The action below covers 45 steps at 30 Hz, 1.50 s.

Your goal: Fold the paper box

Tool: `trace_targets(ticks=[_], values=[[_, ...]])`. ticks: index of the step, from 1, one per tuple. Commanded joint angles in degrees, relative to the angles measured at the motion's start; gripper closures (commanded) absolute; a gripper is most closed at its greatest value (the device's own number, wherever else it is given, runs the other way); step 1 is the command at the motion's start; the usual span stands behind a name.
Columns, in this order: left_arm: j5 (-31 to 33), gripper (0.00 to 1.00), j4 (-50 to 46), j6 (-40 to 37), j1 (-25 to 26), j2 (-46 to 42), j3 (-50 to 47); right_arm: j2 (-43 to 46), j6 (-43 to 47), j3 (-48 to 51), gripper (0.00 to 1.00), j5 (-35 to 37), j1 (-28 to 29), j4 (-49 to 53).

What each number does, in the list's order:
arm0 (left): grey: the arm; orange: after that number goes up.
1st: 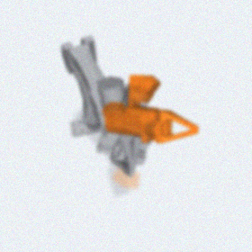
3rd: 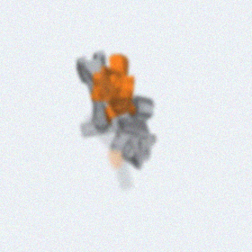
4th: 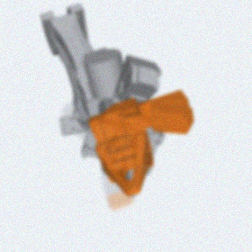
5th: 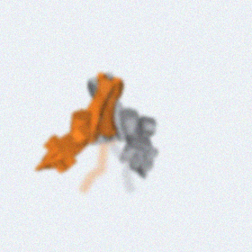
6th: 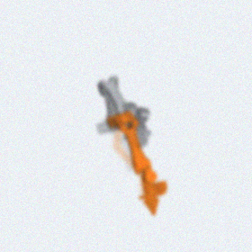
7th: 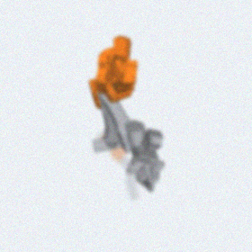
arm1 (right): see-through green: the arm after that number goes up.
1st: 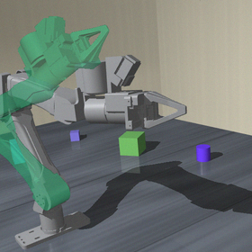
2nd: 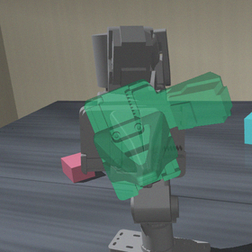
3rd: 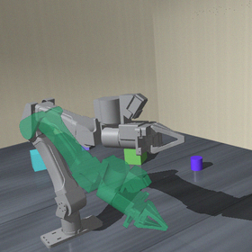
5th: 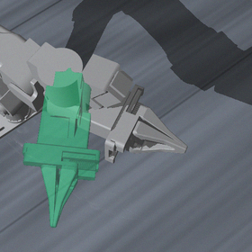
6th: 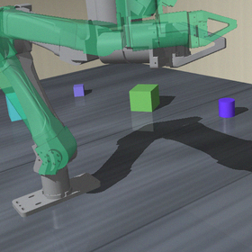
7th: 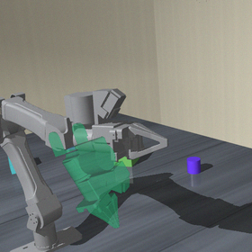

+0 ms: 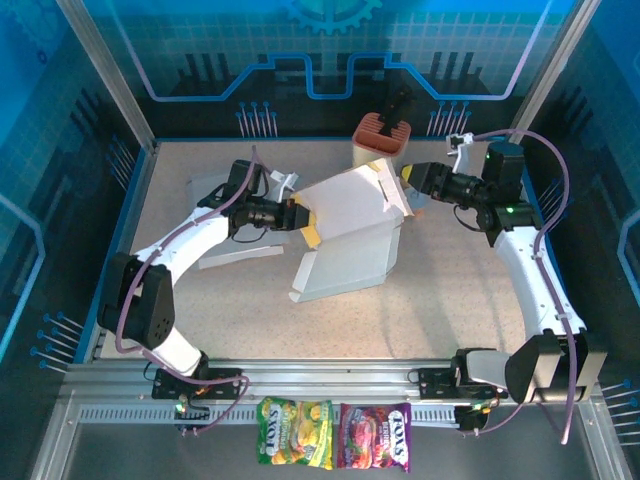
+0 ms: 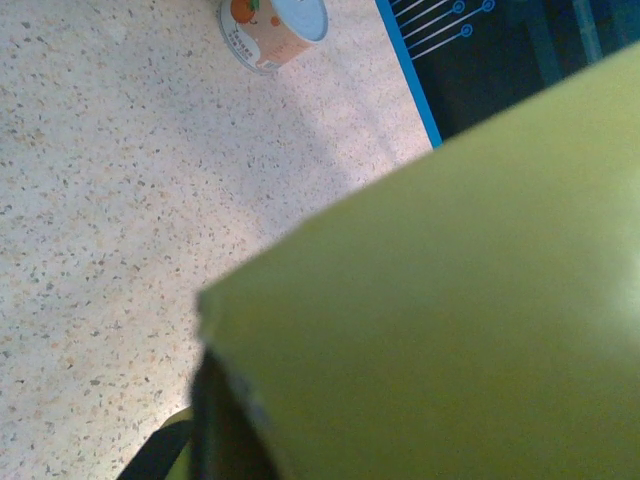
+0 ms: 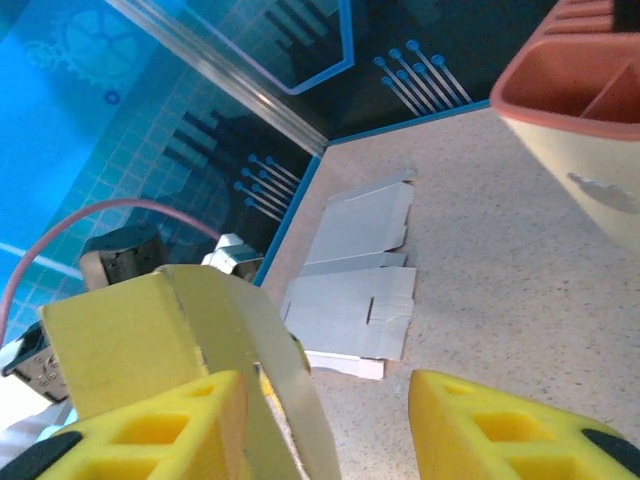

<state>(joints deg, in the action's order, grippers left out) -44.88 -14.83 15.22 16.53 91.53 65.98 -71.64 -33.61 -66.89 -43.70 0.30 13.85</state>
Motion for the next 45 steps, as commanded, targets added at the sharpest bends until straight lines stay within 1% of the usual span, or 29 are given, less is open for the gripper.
trace_targets(ticks=[1, 9, 15, 22, 24, 28, 32, 39, 40, 42, 45], values=[[-2.33, 1.00, -1.26, -1.25, -0.54, 0.41, 2.05, 1.12, 1.82, -0.37, 0.53, -3.50, 2.04, -0.40], [-2.58, 1.00, -1.34, -0.81, -0.54, 0.63, 1.88, 1.79, 4.65, -0.46, 0.54, -2.16, 3.51, 2.14], [-2.50, 1.00, -1.69, -0.82, -0.54, 0.37, 2.01, 1.57, 11.67, -2.79, 0.53, 3.99, 7.36, 8.87], [-2.75, 1.00, -2.32, -1.04, -0.54, 0.30, 2.49, 0.72, 16.07, -5.35, 0.54, 10.44, 10.51, 12.65], [-2.82, 1.00, -2.61, -1.15, -0.54, 0.30, 2.62, 0.53, 17.37, -6.17, 0.52, 12.35, 11.21, 13.79], [-2.75, 1.00, -3.00, -1.33, -0.45, 0.18, 2.77, 0.16, 19.03, -7.21, 0.49, 13.90, 12.20, 14.78], [-2.75, 1.00, -3.13, -1.34, -0.45, -0.03, 2.74, -1.03, 21.97, -9.03, 0.48, 16.28, 14.07, 17.83], [-2.75, 1.00, -3.63, -1.76, -0.28, -0.34, 2.64, -2.90, 24.99, -11.54, 0.49, 22.67, 16.85, 21.24], [-2.72, 1.00, -3.72, -1.75, -0.19, -0.49, 2.66, -3.26, 25.54, -12.28, 0.49, 24.55, 17.55, 22.10], [-2.60, 1.00, -3.75, -1.77, -0.10, -0.56, 2.54, -4.42, 26.84, -13.74, 0.52, 27.94, 19.08, 23.89], [-2.39, 1.00, -4.08, -2.03, 0.16, -0.75, 2.56, -6.02, 28.31, -15.88, 0.59, 34.53, 21.58, 26.45]])
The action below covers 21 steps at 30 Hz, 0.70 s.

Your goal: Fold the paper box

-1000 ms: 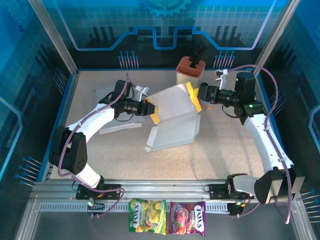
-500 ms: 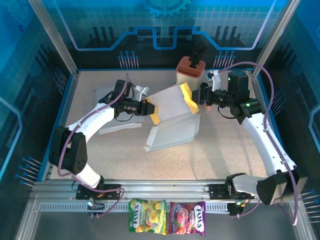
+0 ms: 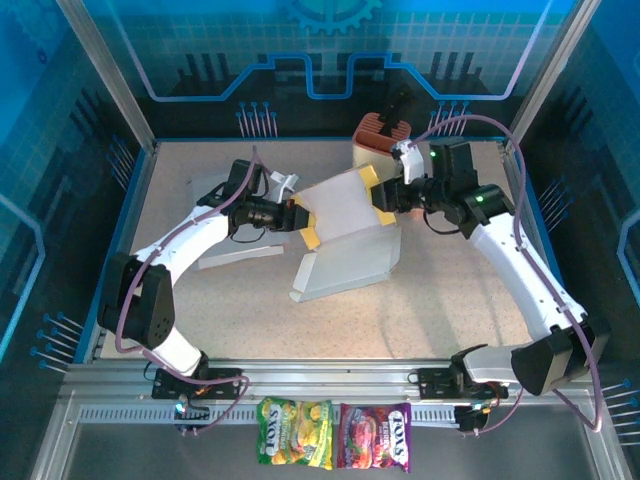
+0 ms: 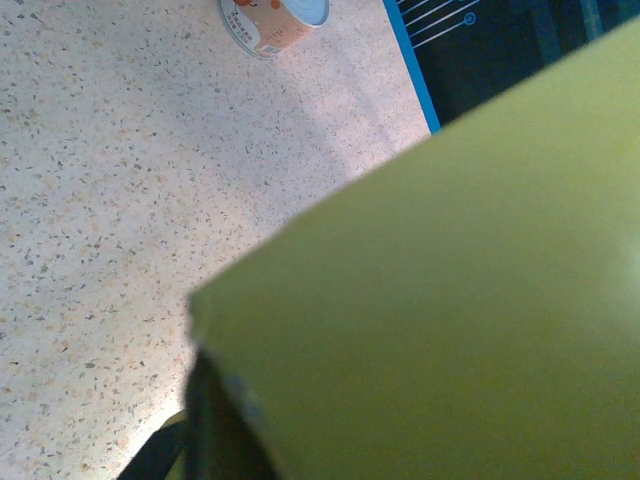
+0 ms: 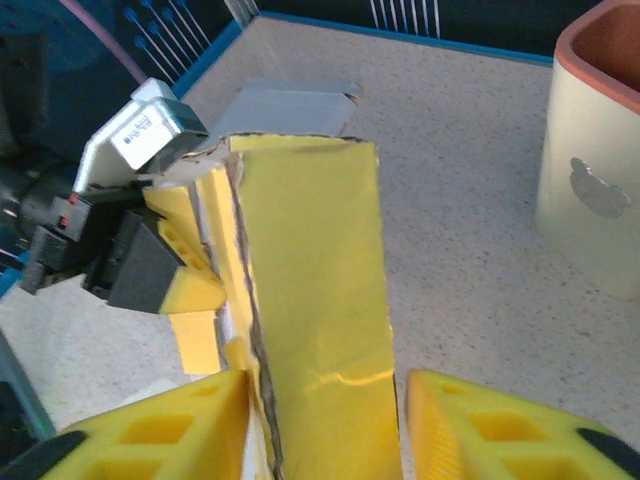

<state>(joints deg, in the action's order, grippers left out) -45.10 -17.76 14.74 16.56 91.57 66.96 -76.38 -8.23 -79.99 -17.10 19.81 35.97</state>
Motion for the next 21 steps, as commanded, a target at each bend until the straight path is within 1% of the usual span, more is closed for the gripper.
trace_targets(ticks=[1, 5, 9, 16, 18, 21], values=[[-2.10, 1.00, -1.44, -1.65, 0.14, -0.82, 1.66, -1.71, 3.29, -3.42, 0.63, 10.60, 2.90, 5.07], [-1.29, 1.00, -2.35, -1.91, 0.40, -0.90, 1.93, -3.36, 4.29, -6.34, 0.79, 21.44, 6.67, 7.82], [-0.15, 1.00, -3.21, -1.57, 0.93, -0.69, 2.45, -6.29, 4.59, -9.88, 1.00, 34.71, 10.88, 11.91], [5.01, 1.00, -5.38, -0.47, 2.92, 0.34, 4.17, -12.93, 0.39, -15.05, 1.00, 52.30, 15.86, 20.54], [6.79, 1.00, -6.12, 0.07, 3.50, 0.68, 4.75, -14.32, -0.66, -15.43, 1.00, 55.83, 17.06, 21.69], [9.02, 1.00, -7.05, 0.63, 4.24, 1.07, 5.54, -15.64, -2.10, -15.86, 1.00, 58.68, 18.34, 22.98]])
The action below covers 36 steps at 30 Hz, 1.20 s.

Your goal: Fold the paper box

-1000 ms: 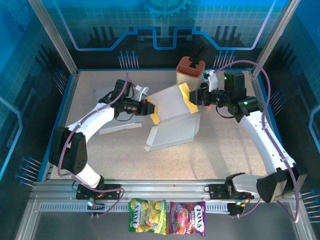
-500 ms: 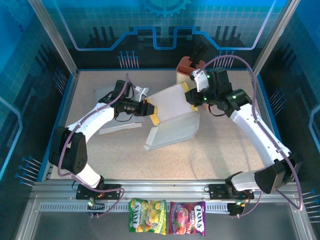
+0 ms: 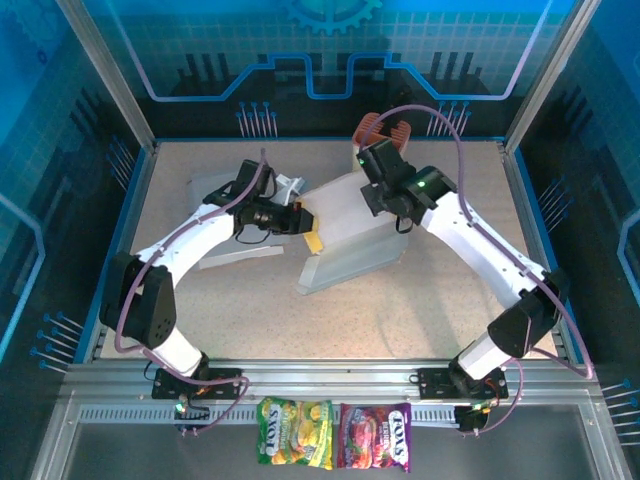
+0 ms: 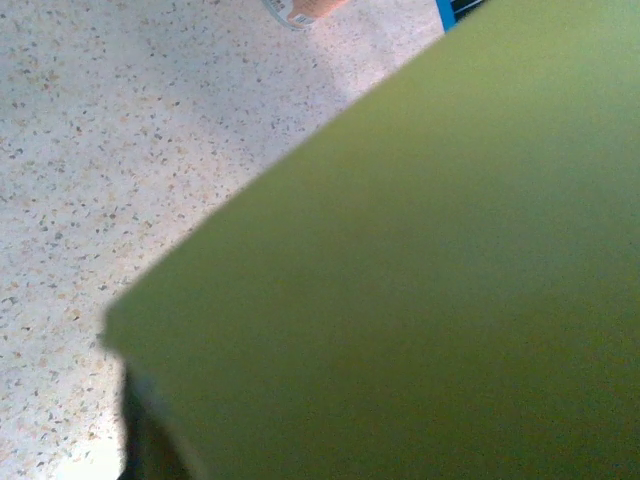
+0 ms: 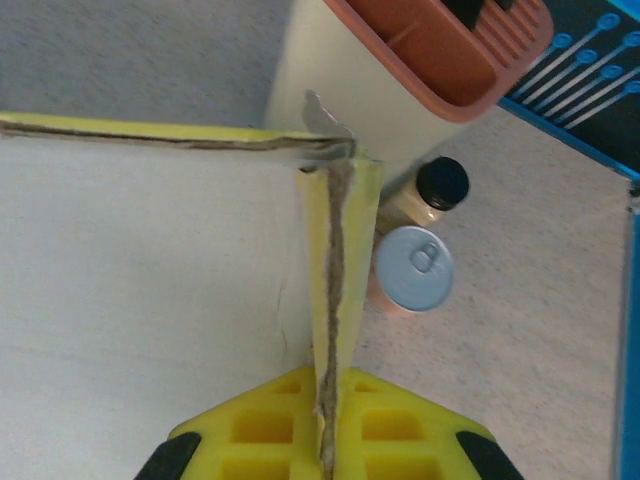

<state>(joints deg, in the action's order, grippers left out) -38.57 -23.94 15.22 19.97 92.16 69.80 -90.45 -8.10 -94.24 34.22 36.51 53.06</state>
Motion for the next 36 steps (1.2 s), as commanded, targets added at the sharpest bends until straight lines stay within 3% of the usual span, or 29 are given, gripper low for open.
trace_targets(ticks=[1, 7, 16, 24, 31, 36], values=[[2.78, 1.00, -0.85, 0.20, 0.98, 0.58, 2.70, -1.95, -2.43, -1.67, 1.00, 7.82, 1.88, 6.09], [3.41, 1.00, -1.66, -0.34, 1.72, 0.81, 3.19, -3.32, -2.12, -1.95, 0.98, 7.39, 1.98, 5.92], [4.04, 1.00, -3.13, -0.11, 2.27, 1.68, 4.42, -10.05, -2.65, -6.34, 0.97, 19.39, 2.49, 13.11], [5.32, 1.00, -3.22, 0.48, 2.98, 2.52, 4.61, -11.08, -0.04, -5.86, 1.00, 23.04, 5.08, 10.72], [15.33, 1.00, -1.27, 4.48, 5.66, 2.84, 1.33, -7.88, -6.22, 1.42, 1.00, 21.77, 7.60, 5.09], [20.83, 1.00, 6.44, 10.19, 7.49, 3.44, -6.04, -6.84, -11.27, 8.11, 1.00, 21.28, 10.13, 1.67]])
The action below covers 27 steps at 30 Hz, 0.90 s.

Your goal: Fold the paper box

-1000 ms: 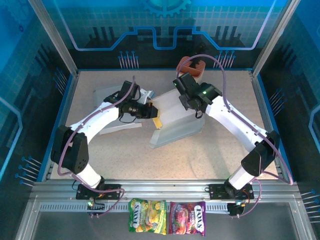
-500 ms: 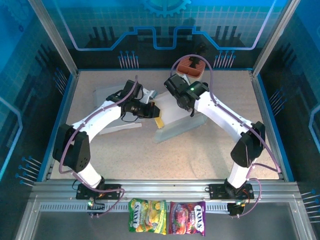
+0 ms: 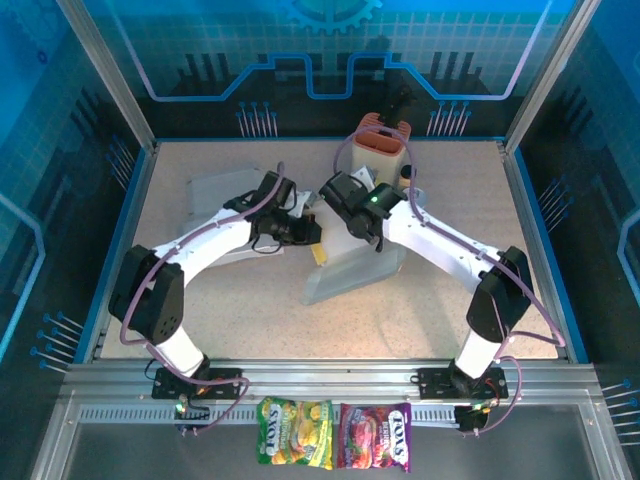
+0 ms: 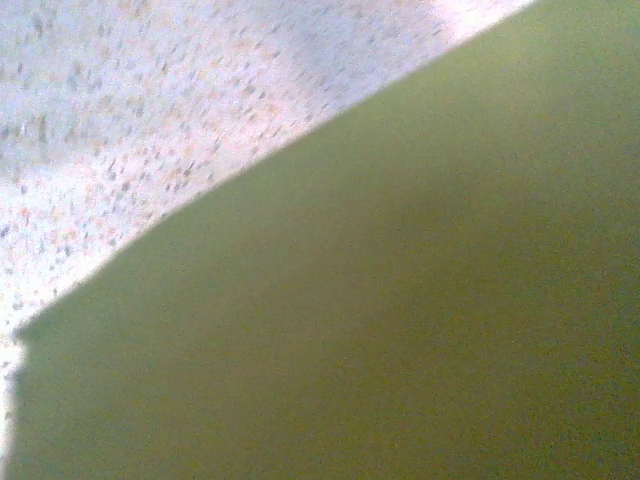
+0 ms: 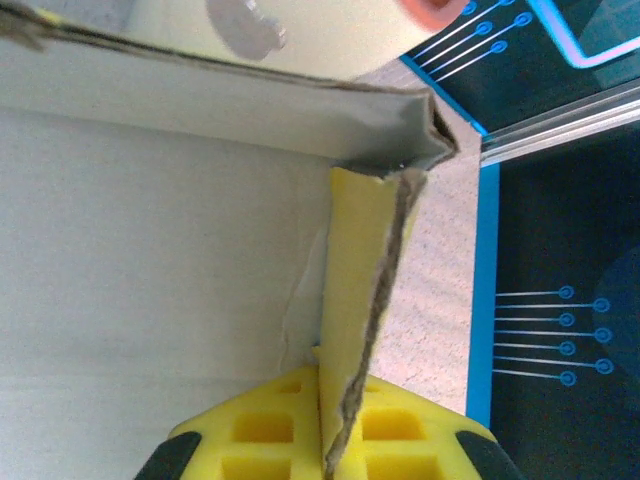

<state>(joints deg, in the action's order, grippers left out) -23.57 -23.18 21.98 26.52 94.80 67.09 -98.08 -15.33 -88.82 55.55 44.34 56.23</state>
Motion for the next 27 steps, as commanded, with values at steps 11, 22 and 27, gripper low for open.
trace_targets(ticks=[11, 22, 27], values=[[9.07, 0.95, 16.61, 9.61, 2.65, 4.21, -13.22, -1.17, -8.66, 6.71, 1.00, -1.95, 4.45, -1.34], [8.51, 0.90, 19.17, 11.16, 3.26, 5.54, -16.31, -2.17, -10.40, 8.46, 1.00, -4.21, 4.29, -1.12], [9.20, 0.87, 18.73, 10.81, 3.25, 5.23, -17.20, -2.00, -10.48, 9.17, 1.00, -5.18, 3.92, -1.23]])
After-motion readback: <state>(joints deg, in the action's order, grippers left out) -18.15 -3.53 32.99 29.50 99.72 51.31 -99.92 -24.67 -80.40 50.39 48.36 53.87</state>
